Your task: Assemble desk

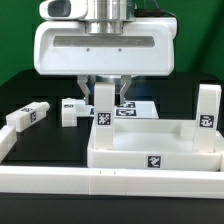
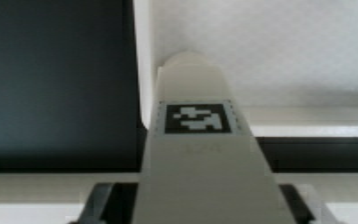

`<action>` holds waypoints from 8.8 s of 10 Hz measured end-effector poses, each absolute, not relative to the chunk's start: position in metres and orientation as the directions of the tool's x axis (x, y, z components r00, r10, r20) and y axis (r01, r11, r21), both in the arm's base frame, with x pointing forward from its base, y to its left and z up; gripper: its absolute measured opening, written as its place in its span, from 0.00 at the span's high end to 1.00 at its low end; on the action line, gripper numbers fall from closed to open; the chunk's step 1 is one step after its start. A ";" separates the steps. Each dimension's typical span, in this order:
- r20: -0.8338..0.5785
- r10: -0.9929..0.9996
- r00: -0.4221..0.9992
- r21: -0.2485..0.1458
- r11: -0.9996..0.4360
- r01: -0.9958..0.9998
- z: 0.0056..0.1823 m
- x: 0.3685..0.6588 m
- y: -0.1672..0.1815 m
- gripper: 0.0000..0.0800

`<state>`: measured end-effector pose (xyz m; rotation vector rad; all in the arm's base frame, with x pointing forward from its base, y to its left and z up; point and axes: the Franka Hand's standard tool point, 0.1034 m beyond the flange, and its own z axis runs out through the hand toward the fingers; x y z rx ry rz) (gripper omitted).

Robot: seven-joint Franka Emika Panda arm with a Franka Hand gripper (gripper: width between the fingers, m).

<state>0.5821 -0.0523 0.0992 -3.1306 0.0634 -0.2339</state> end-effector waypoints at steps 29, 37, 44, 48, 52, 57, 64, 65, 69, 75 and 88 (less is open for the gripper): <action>0.132 -0.177 0.975 -0.067 -0.983 -0.169 0.099 0.579 -0.057 0.19; 0.135 0.219 0.966 0.008 -0.975 0.220 0.099 0.579 -0.060 0.64; 0.128 -0.203 0.971 -0.053 -0.979 -0.197 0.098 0.579 -0.062 0.64; 0.113 -0.456 0.883 -0.074 -0.890 -0.450 0.098 0.577 -0.073 0.64; 0.104 -0.608 0.787 -0.076 -0.794 -0.603 0.098 0.574 -0.079 0.62; 0.103 -0.607 0.788 -0.077 -0.794 -0.603 0.097 0.574 -0.079 0.26; 0.044 -0.764 0.644 -0.121 -0.644 -0.755 0.120 0.548 -0.025 0.19; 0.044 -0.764 0.644 -0.122 -0.644 -0.755 0.120 0.549 -0.027 0.19; 0.040 -0.768 0.639 -0.124 -0.639 -0.759 0.118 0.548 -0.026 0.19; 0.009 -0.840 0.543 -0.121 -0.540 -0.833 0.115 0.536 -0.015 0.19; -0.017 -0.895 0.445 -0.078 -0.443 -0.893 0.078 0.500 0.012 0.19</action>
Offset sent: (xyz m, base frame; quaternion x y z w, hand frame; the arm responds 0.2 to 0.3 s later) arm 0.0000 0.0000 0.0000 0.0000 0.0000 0.2571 0.9664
